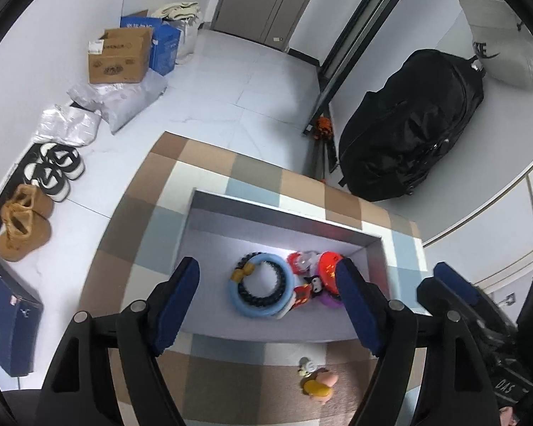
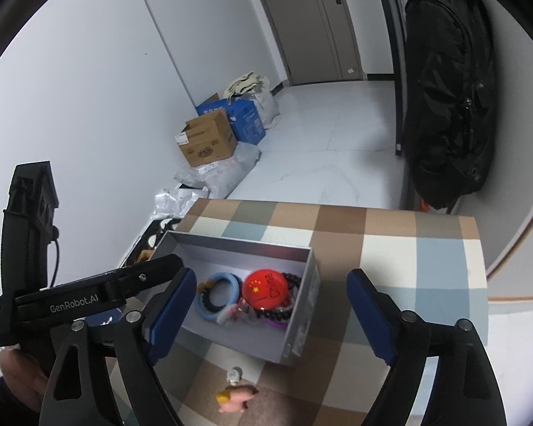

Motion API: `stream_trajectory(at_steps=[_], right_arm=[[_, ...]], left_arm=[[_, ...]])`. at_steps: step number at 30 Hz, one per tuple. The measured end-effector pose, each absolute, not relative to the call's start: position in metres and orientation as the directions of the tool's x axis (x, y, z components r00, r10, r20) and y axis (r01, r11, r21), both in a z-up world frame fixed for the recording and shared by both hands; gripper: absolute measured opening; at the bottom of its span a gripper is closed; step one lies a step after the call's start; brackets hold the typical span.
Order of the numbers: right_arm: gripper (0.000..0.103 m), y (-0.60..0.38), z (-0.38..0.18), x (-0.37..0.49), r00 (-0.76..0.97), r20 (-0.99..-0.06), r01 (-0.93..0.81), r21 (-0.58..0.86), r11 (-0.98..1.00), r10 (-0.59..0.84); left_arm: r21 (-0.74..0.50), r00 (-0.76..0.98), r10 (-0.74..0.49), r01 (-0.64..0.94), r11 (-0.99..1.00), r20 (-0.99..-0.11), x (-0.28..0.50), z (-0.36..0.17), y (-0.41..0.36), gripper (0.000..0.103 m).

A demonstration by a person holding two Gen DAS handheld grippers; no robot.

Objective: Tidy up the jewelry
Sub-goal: 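Pull both grippers back from the box toward the pink pig figure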

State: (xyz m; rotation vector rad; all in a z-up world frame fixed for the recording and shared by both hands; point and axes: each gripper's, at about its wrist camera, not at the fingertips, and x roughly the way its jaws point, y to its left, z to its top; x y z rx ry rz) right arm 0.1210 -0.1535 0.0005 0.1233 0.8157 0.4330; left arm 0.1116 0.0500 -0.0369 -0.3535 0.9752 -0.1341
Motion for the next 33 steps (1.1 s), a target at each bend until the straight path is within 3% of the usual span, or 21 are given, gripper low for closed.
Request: stream_trajectory(at_steps=[10, 14, 17, 33], right_arm=[[0.098, -0.165, 0.003, 0.101, 0.628, -0.668, -0.311, 0.256, 0.915, 0.4], [0.099, -0.166, 0.003, 0.092, 0.635, -0.669, -0.311, 0.237, 0.92, 0.387], [0.1, -0.168, 0.003, 0.083, 0.644, -0.666, -0.311, 0.222, 0.924, 0.377], [0.103, -0.19, -0.006, 0.054, 0.65, -0.673, -0.283, 0.217, 0.934, 0.353]], left_arm=[[-0.354, 0.59, -0.275, -0.02, 0.935, -0.759, 0.091, -0.026, 0.049, 0.075], [-0.329, 0.602, -0.263, 0.0, 0.944, -0.754, 0.082, -0.023, 0.042, 0.076], [-0.29, 0.62, -0.23, 0.004, 0.957, -0.75, 0.073, -0.024, 0.036, 0.086], [-0.278, 0.562, -0.276, 0.085, 0.957, -0.779, 0.046, -0.046, 0.01, 0.086]])
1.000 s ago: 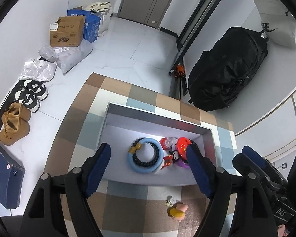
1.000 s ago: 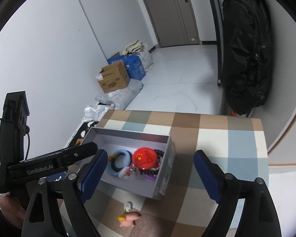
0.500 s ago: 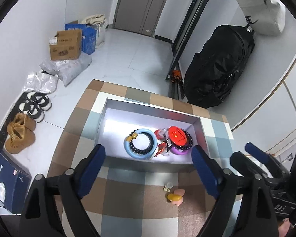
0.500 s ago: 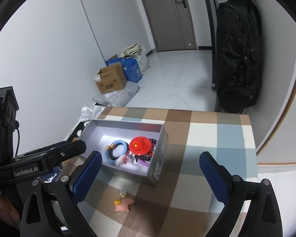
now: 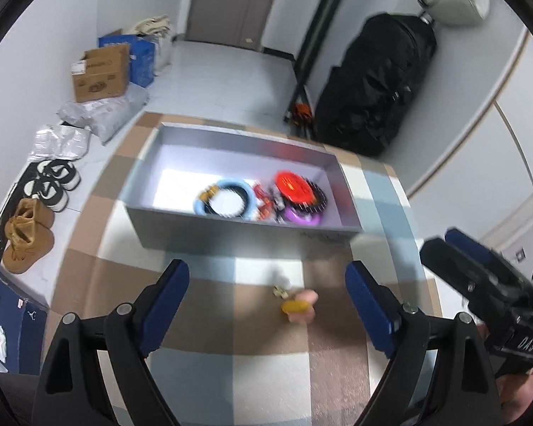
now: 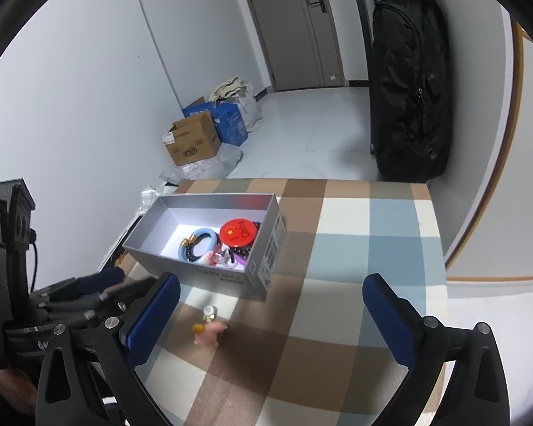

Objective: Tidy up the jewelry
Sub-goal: 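Pull both grippers back from the box toward the pink pig figure, then grasp the pink pig figure with the left gripper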

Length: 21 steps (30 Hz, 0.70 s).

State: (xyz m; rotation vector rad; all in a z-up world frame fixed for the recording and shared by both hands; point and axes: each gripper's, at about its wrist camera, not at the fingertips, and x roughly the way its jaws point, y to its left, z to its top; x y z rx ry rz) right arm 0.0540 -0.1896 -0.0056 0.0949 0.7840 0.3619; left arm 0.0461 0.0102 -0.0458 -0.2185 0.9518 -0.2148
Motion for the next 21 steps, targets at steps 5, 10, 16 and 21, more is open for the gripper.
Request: stream_trajectory(at_steps=[5, 10, 16, 21], right_arm=[[0.103, -0.194, -0.007, 0.05, 0.648, -0.68, -0.276, 0.212, 0.937, 0.344], [0.103, -0.202, -0.01, 0.048, 0.639, -0.693, -0.25, 0.222, 0.942, 0.333], [0.103, -0.212, -0.011, 0.045, 0.638, -0.694, -0.228, 0.245, 0.942, 0.335], [0.103, -0.217, -0.011, 0.043, 0.637, -0.696, -0.22, 0.249, 0.943, 0.332]], left_arm=[[-0.256, 0.523, -0.288, 0.136, 0.957, -0.802, 0.041, -0.055, -0.004, 0.086], [-0.238, 0.478, -0.277, 0.141, 0.961, -0.834, 0.041, -0.066, -0.011, 0.086], [-0.194, 0.426, -0.229, 0.124, 0.973, -0.875, 0.046, -0.078, -0.018, 0.086], [-0.177, 0.436, -0.215, 0.126, 0.976, -0.874, 0.045, -0.075, -0.018, 0.071]])
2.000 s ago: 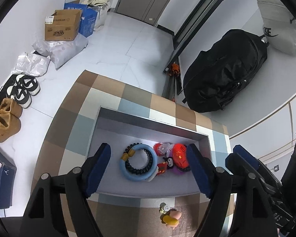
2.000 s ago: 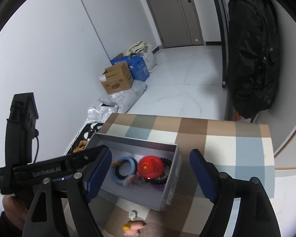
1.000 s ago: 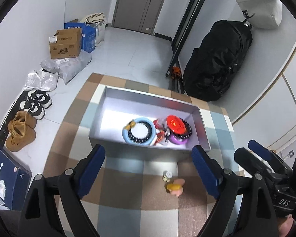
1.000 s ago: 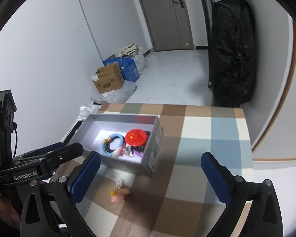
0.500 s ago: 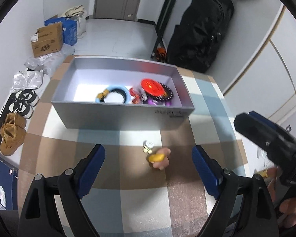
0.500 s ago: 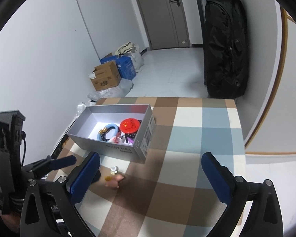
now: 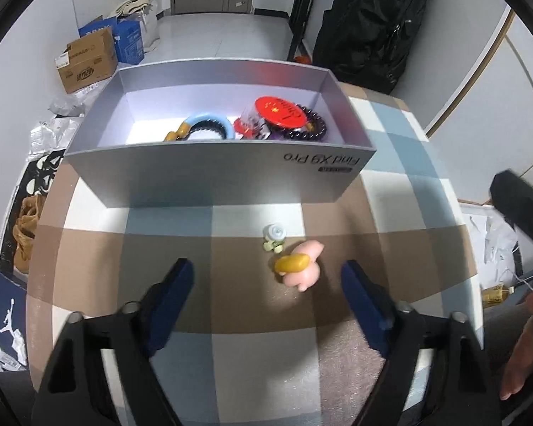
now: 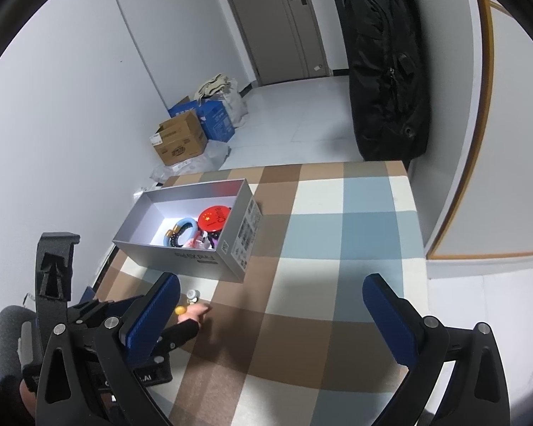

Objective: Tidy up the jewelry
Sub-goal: 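Grasp the pink pig figure with the left gripper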

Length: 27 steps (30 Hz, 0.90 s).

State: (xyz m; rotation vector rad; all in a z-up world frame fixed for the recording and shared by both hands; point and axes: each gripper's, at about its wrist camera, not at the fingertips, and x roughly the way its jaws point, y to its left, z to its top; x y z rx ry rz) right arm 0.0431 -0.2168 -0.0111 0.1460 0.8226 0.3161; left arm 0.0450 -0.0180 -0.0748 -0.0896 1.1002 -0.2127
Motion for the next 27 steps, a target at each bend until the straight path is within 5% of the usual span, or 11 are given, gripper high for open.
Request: stream_trajectory(at_steps=[11, 27], right_arm=[[0.103, -0.2179, -0.0116, 0.0442, 0.634, -0.699, -0.22, 0.248, 0.943, 0.332], [0.103, -0.2183, -0.0149, 0.0446, 0.625, -0.711, -0.21, 0.244, 0.947, 0.322]], left_arm=[[-0.208, 0.393, -0.261, 0.174, 0.963, -0.882, 0.0453, -0.0794, -0.0261, 0.021], [-0.222, 0.382, -0.268, 0.161, 0.962, -0.884, 0.0442, -0.0789, -0.0207, 0.021]])
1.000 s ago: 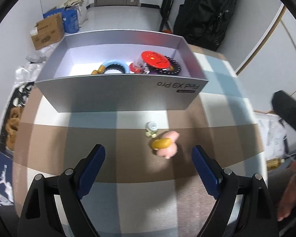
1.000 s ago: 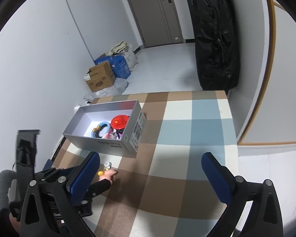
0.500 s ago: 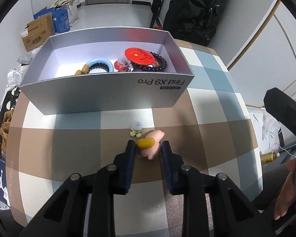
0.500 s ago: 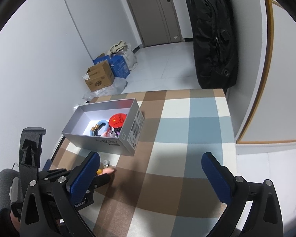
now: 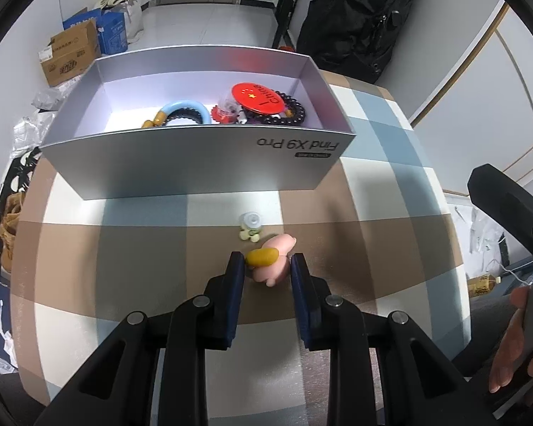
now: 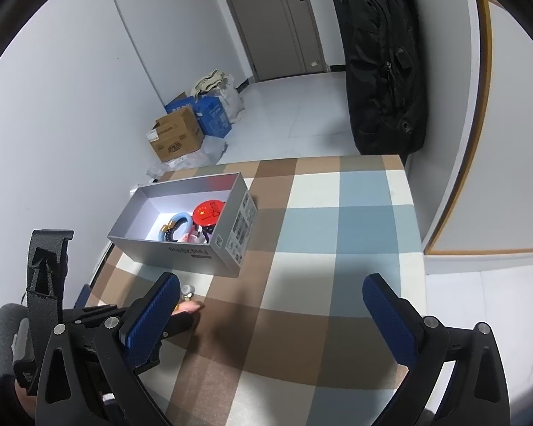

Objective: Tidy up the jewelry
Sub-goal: 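Grasp the pink pig figure with the left gripper, then grasp the small white charm with the right gripper while the left holds the pig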

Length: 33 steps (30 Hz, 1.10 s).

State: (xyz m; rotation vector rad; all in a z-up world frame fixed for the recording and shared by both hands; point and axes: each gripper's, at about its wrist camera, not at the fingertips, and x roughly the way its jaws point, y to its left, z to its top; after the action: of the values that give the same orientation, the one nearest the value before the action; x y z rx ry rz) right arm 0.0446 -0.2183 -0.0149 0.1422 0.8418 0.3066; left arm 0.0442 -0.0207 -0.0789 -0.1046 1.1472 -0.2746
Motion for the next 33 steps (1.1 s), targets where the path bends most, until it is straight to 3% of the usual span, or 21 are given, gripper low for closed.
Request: stream_trajectory(at_steps=[18, 24, 31, 33], right_arm=[[0.102, -0.192, -0.041, 0.058, 0.519, -0.753, -0.226, 0.336, 0.914, 0.405], [0.089, -0.161, -0.055, 0.061, 0.46, -0.785, -0.293, 0.307, 0.905, 0.415], [0.057, -0.129, -0.068, 0.066, 0.415, -0.816, -0.351, 0.266, 0.898, 0.403], [0.055, -0.121, -0.071, 0.067, 0.411, -0.821, -0.36, 0.252, 0.898, 0.396]], left_arm=[[-0.333, 0.471, -0.327, 0.074, 0.94, -0.819, 0.048, -0.048, 0.029, 0.021], [-0.363, 0.462, -0.335, 0.03, 0.931, -0.821, 0.049, -0.049, 0.045, 0.021], [-0.384, 0.464, -0.352, 0.027, 0.923, -0.813, 0.05, -0.048, 0.059, 0.021], [-0.392, 0.459, -0.356, 0.019, 0.92, -0.814, 0.051, -0.05, 0.062, 0.021]])
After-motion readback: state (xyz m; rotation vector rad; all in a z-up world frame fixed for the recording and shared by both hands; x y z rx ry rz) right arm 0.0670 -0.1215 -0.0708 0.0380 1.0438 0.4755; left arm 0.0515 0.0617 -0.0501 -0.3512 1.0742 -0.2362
